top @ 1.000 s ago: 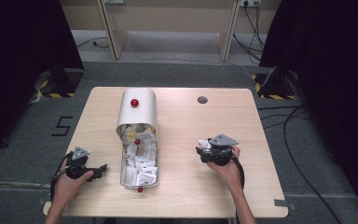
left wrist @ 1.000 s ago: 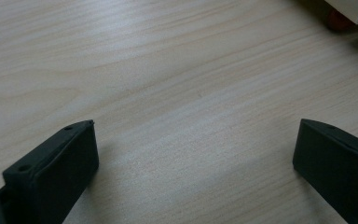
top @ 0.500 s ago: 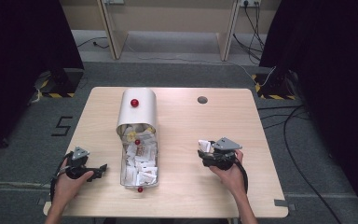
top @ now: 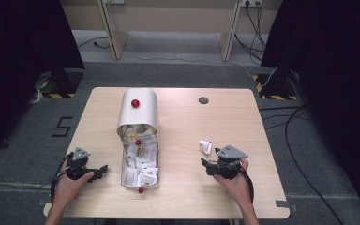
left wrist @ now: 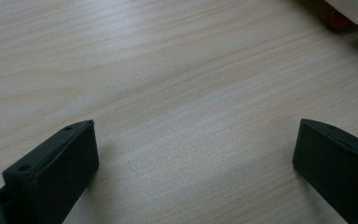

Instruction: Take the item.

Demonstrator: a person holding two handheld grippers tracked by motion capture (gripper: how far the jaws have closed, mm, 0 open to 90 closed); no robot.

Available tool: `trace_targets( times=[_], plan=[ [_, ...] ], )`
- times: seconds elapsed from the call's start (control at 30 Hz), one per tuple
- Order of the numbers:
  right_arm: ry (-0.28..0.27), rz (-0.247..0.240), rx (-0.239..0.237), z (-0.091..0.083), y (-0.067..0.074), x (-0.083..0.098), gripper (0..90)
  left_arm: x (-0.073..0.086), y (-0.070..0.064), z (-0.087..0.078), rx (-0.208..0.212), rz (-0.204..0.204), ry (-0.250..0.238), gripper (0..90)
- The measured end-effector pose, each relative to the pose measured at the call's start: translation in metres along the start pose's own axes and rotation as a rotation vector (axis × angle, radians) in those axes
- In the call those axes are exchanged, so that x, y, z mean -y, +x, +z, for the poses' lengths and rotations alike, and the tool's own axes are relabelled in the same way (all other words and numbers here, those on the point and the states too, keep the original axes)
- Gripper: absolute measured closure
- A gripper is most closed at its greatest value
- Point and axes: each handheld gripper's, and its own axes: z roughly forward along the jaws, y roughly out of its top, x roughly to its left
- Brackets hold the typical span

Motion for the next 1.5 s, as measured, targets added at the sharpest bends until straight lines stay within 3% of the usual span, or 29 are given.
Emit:
trace_targets(
  times=[1.5],
  plan=[
    [0.074, 0.039, 0.004, -0.028, 0.007, 0.043, 25.5, 0.0, 0.0, 0.0, 0.0, 0.0, 0.0, 0.0]
  ],
)
